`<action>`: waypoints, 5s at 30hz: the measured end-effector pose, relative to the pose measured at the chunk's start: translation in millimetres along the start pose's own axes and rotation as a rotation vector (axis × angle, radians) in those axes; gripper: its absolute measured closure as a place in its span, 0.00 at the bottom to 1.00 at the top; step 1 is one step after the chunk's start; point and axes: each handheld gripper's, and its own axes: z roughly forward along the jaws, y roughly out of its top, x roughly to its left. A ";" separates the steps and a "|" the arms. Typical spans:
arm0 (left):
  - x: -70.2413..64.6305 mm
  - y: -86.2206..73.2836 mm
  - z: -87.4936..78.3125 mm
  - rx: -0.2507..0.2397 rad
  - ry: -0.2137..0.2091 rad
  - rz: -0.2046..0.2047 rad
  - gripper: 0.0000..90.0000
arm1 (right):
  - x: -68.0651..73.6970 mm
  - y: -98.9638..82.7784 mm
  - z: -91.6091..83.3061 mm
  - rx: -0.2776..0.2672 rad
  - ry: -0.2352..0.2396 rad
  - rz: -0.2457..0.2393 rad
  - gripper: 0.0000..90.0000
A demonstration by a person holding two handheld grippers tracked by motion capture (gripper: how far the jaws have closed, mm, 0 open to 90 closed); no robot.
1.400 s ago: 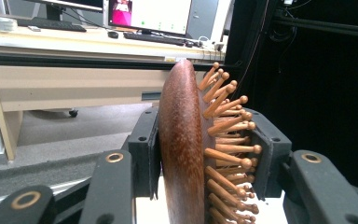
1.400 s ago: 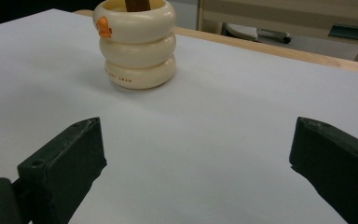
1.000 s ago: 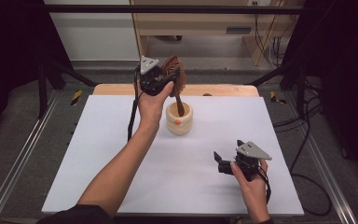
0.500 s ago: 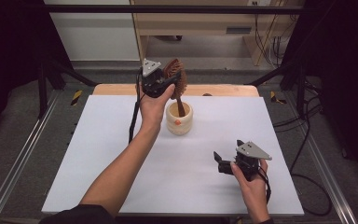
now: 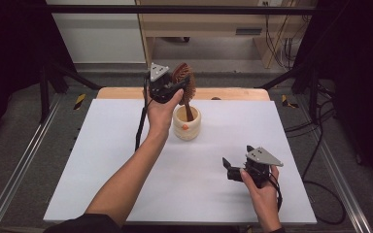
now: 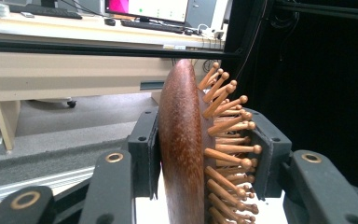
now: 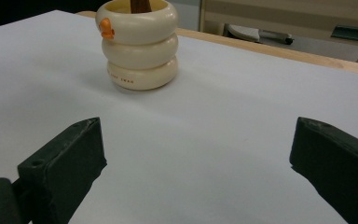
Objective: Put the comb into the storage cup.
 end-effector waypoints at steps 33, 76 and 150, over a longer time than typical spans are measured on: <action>4.5 -7.5 2.8 0.010 0.013 -0.022 0.58 | -0.1 0.0 -0.6 -0.008 0.019 -0.005 0.04; 6.9 -24.1 8.5 0.031 0.018 -0.058 0.58 | 0.1 -0.6 0.3 -0.001 0.030 -0.006 0.04; 15.1 -48.2 12.4 0.031 0.018 -0.157 0.58 | 0.2 -1.1 0.7 0.004 0.034 -0.009 0.04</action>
